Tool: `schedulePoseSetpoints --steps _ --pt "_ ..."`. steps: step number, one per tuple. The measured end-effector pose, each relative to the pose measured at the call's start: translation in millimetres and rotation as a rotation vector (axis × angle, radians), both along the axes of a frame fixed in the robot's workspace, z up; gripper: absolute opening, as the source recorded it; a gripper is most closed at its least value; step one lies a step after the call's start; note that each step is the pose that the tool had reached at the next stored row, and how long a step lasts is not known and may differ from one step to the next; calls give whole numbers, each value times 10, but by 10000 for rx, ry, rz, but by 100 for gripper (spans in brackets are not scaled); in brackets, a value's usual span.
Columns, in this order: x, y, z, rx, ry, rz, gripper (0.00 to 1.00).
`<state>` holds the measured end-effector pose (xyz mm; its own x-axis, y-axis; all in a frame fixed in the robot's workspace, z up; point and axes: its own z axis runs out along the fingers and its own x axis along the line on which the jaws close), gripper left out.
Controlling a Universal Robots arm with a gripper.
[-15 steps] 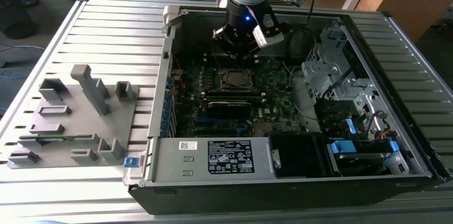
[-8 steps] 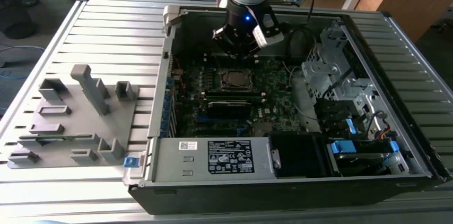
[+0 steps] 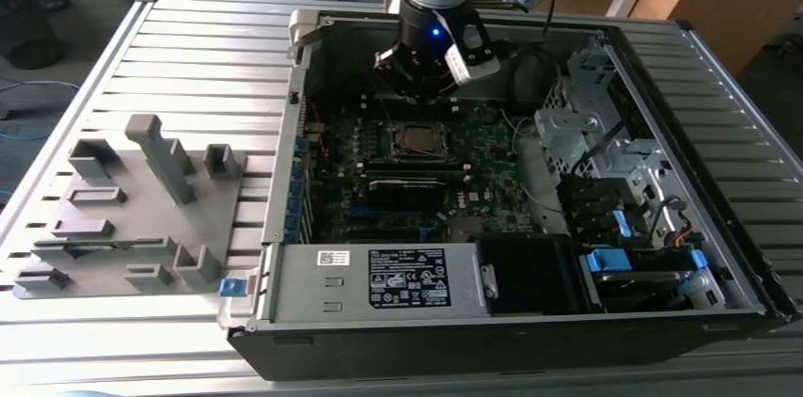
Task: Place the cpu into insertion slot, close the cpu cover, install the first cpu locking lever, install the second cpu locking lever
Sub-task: 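Install the first cpu locking lever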
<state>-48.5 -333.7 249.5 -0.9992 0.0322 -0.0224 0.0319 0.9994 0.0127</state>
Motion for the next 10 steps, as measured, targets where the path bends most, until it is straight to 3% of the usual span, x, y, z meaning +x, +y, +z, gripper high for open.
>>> schedulePoseSetpoints --steps 10 --pt "-4 0 25 3 -1 0 11"
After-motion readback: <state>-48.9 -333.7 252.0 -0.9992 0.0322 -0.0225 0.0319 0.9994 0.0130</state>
